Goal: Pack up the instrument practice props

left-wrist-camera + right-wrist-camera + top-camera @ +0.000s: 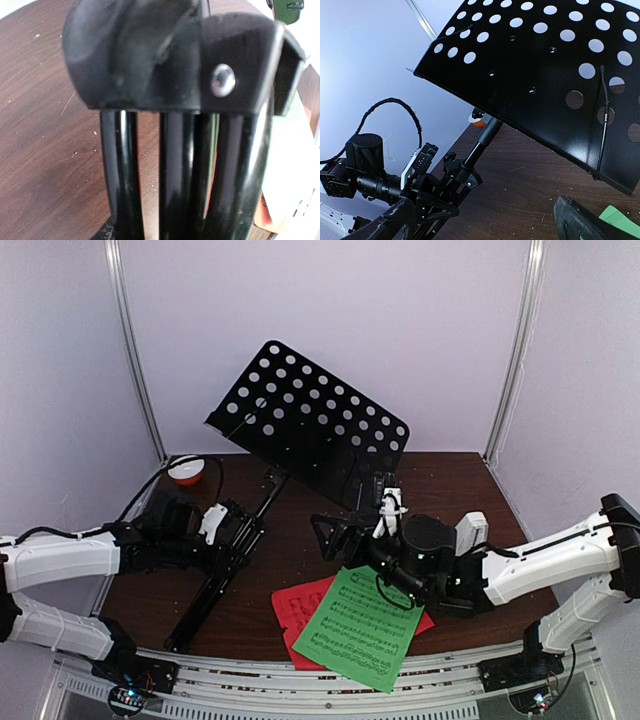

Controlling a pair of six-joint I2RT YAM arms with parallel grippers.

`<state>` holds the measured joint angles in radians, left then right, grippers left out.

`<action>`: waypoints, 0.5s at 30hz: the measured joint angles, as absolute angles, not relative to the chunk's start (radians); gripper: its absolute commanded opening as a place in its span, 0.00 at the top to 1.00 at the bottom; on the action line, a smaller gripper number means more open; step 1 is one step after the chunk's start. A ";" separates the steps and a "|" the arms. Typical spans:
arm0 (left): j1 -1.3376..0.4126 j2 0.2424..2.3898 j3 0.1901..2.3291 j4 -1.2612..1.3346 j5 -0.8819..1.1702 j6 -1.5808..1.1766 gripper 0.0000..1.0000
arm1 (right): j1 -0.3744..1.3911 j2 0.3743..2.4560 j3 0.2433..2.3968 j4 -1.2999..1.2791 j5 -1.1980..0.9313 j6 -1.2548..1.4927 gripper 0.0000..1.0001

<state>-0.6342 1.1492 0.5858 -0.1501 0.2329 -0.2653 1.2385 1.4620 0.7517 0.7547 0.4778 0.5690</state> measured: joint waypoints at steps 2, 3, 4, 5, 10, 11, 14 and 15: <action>-0.625 1.171 0.586 -0.139 0.241 -0.276 1.00 | 1.238 1.451 0.744 0.747 0.490 0.575 0.00; -0.623 1.182 0.586 -0.134 0.244 -0.280 1.00 | 1.238 1.445 0.741 0.737 0.496 0.575 0.00; -0.622 1.196 0.587 -0.130 0.246 -0.284 1.00 | 1.238 1.437 0.739 0.720 0.510 0.574 0.00; -0.622 1.212 0.588 -0.128 0.249 -0.289 1.00 | 1.238 1.430 0.739 0.707 0.518 0.572 0.00; -0.624 1.297 0.602 -0.138 0.247 -0.316 1.00 | 1.228 1.371 0.751 0.556 0.588 0.533 0.00; -0.622 1.309 0.606 -0.140 0.241 -0.319 1.00 | 1.224 1.355 0.752 0.522 0.602 0.524 0.00; -0.620 1.336 0.618 -0.147 0.231 -0.324 1.00 | 1.214 1.307 0.752 0.443 0.635 0.509 0.00; -0.620 1.347 0.624 -0.152 0.230 -0.325 1.00 | 1.210 1.290 0.752 0.420 0.644 0.505 0.00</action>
